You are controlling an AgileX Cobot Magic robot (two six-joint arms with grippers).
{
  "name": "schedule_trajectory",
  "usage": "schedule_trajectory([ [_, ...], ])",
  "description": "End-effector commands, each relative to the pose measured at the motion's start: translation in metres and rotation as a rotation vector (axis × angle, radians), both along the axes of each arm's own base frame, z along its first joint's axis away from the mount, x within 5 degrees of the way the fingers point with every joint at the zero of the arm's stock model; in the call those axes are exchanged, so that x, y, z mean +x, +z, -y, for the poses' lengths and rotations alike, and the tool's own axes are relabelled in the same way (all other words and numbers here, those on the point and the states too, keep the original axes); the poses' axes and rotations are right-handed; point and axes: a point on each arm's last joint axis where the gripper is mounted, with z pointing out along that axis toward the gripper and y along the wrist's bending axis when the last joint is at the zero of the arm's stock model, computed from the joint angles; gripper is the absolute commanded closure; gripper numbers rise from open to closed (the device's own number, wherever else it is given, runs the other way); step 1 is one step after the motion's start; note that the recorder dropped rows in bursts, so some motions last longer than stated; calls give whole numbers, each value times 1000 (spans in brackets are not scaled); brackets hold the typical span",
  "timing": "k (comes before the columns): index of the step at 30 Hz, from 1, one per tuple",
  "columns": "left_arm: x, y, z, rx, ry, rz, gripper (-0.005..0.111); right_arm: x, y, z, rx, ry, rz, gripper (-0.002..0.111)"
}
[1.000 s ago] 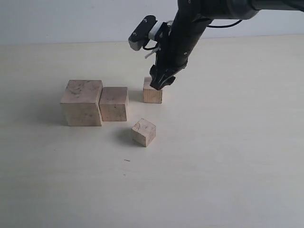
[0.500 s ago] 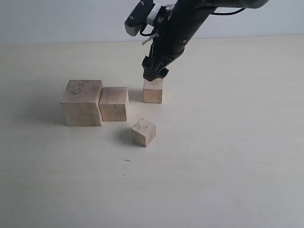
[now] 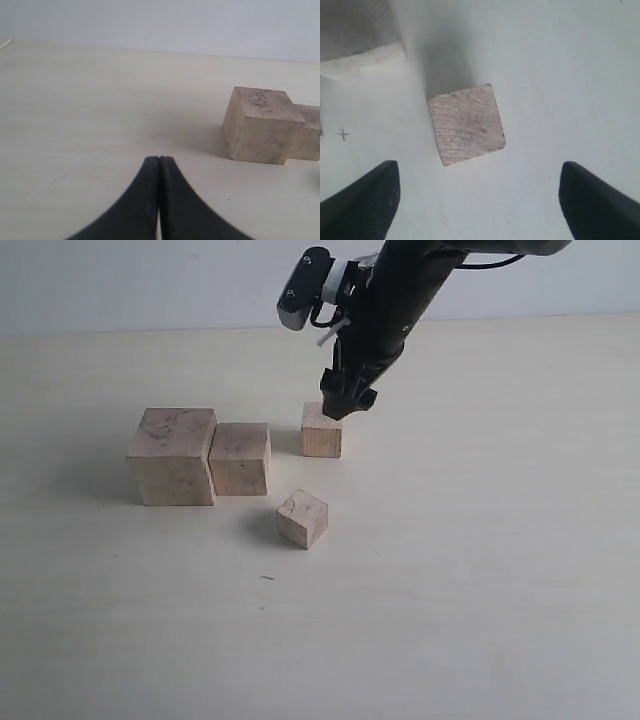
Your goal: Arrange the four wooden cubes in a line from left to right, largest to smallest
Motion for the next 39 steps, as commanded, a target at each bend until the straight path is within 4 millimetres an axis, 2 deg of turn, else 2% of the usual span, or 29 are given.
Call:
schedule_trajectory([
  [1, 0, 2, 0, 1, 2, 19, 107, 7, 8, 8, 88, 48, -1, 27],
  [5, 0, 2, 0, 1, 2, 19, 107, 16, 10, 22, 145, 99, -11, 27],
  [8, 0, 2, 0, 1, 2, 19, 107, 21, 7, 30, 159, 227, 20, 27],
  [11, 0, 2, 0, 1, 2, 19, 107, 24, -1, 32, 202, 317, 14, 27],
  [15, 0, 2, 0, 1, 2, 19, 107, 27, -21, 29, 227, 365, -11, 27],
  [24, 0, 2, 0, 1, 2, 19, 107, 36, -54, 24, 239, 351, 3, 27],
  [32, 0, 2, 0, 1, 2, 19, 107, 39, -65, 19, 290, 365, 18, 27],
  [39, 0, 2, 0, 1, 2, 19, 107, 40, -86, 19, 280, 353, -13, 27],
])
